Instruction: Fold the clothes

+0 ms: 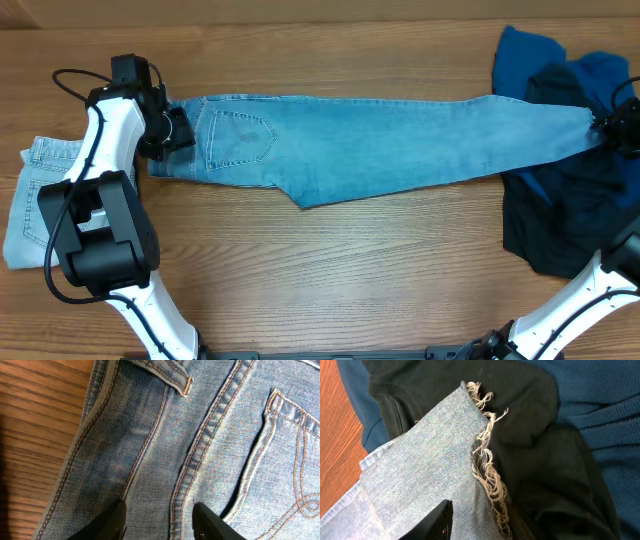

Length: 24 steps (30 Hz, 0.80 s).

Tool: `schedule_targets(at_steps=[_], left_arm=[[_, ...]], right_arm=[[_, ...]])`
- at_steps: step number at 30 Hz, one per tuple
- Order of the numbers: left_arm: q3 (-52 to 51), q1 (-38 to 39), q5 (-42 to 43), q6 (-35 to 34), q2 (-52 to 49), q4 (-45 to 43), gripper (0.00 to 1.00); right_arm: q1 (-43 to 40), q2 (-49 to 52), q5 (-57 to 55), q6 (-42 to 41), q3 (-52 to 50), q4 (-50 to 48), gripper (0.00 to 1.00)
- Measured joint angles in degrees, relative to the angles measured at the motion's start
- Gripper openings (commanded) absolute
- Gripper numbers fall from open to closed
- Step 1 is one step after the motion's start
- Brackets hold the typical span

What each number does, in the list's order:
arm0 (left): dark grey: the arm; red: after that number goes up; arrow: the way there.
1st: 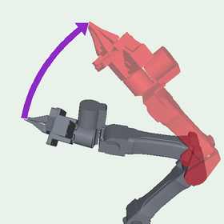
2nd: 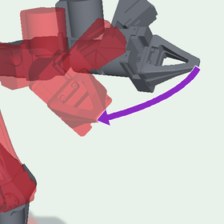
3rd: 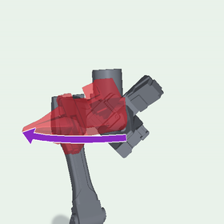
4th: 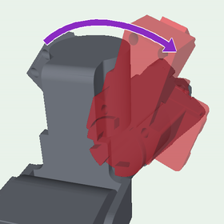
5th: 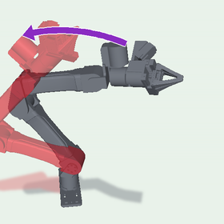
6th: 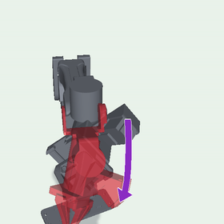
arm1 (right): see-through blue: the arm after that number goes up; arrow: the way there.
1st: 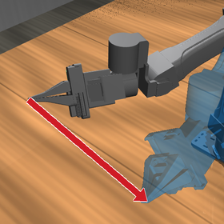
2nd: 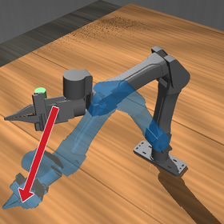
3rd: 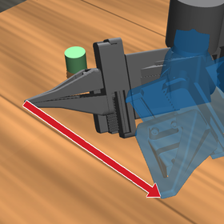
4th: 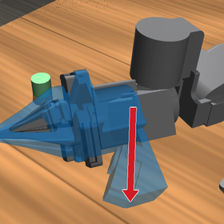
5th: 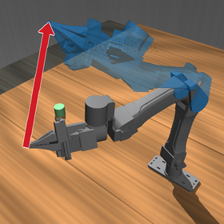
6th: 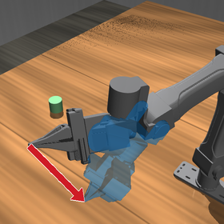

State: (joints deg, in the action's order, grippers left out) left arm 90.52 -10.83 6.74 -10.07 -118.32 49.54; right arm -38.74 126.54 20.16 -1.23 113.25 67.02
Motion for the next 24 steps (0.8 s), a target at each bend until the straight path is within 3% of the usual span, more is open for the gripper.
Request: schedule_targets(at_steps=[4, 15, 24], left_arm=[[0.0, 0.0, 0.0, 0.0, 0.0, 0.0, 0.47], [0.0, 0.0, 0.09, 0.0, 0.0, 0.63, 0.47], [0.0, 0.0, 0.13, 0.0, 0.0, 0.72, 0.47]], right_arm=[[0.0, 0.0, 0.02, 0.0, 0.0, -0.09, 0.48], [3.06, -0.04, -0.44, 0.0, -4.96, -7.1, 0.53], [3.06, -0.04, -9.05, -0.22, -5.75, -7.37, 0.56]])
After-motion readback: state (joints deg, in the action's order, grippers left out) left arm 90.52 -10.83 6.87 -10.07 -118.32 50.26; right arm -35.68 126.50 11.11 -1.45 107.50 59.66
